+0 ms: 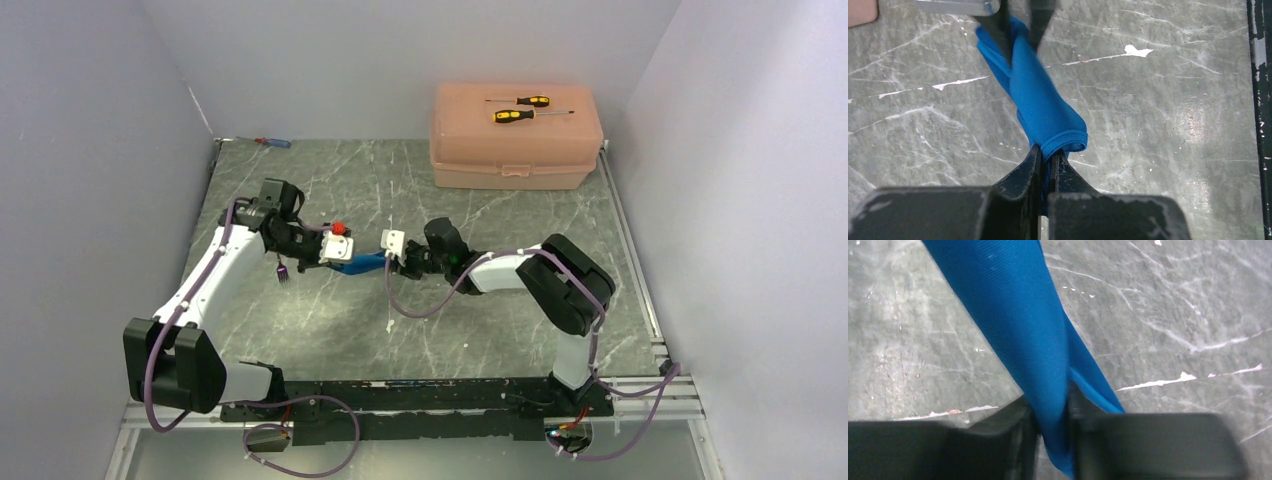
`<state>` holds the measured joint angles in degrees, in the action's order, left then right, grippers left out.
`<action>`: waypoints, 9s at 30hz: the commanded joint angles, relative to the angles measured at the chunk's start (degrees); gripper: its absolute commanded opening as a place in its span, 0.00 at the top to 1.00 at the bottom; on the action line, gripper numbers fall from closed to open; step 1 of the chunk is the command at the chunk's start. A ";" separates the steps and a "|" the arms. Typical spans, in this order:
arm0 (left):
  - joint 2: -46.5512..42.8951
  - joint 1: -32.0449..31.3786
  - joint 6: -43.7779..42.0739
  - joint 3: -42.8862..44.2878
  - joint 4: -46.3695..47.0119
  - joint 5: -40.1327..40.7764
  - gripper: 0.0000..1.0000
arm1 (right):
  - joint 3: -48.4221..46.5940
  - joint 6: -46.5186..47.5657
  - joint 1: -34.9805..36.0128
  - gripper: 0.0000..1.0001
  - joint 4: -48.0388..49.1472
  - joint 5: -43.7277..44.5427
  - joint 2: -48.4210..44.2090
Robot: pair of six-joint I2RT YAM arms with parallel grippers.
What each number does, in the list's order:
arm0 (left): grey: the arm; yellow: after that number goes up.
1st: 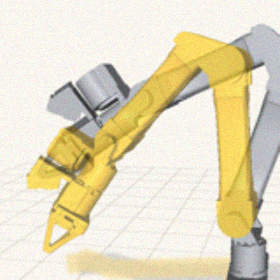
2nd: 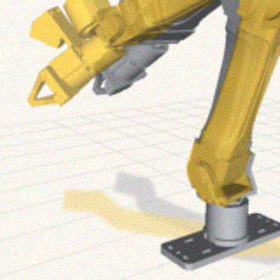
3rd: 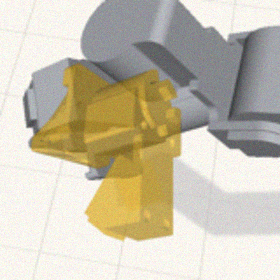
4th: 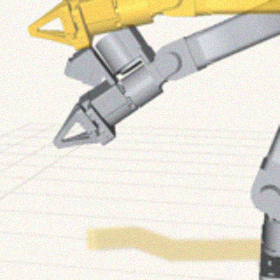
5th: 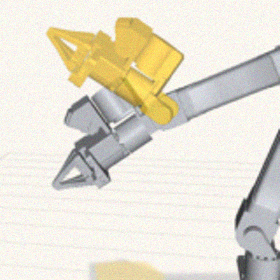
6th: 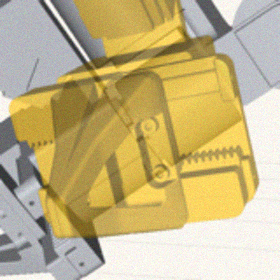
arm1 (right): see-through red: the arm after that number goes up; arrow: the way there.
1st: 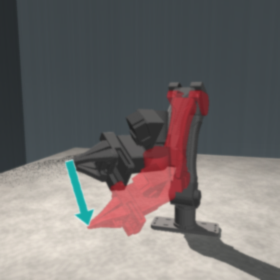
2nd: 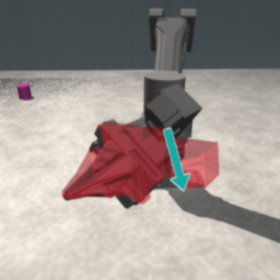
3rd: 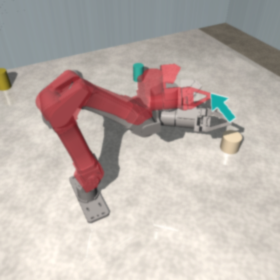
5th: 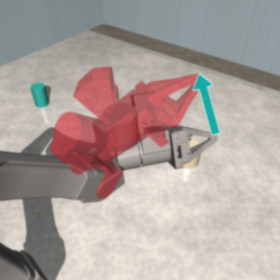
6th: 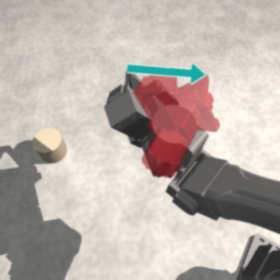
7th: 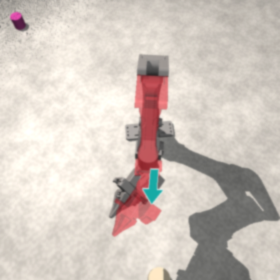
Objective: Fold the napkin into a case and place the utensils inside
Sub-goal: Turn over the smaller rectangle folded napkin at the center of the board, then smooth out the smaller rectangle-folded napkin at the center of the board, then pick up the spoon from the corner of the board.
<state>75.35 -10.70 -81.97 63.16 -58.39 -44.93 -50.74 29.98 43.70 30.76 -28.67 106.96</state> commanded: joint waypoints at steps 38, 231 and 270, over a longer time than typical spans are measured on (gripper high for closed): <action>30.73 4.86 34.12 5.21 -7.17 -12.12 0.97 | -33.37 0.35 -5.95 0.21 -78.10 -20.47 12.65; 38.10 32.23 50.99 18.94 23.14 27.31 0.19 | -20.01 -53.86 0.26 0.00 -53.84 26.44 -30.15; 20.15 28.56 68.93 19.82 10.22 30.34 0.97 | -16.79 -55.78 10.69 0.07 -45.89 32.01 -25.41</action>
<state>102.89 17.47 -22.13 77.89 -41.47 -8.86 -64.86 -28.88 52.36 -16.21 0.10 80.05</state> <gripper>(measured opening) 0.098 0.899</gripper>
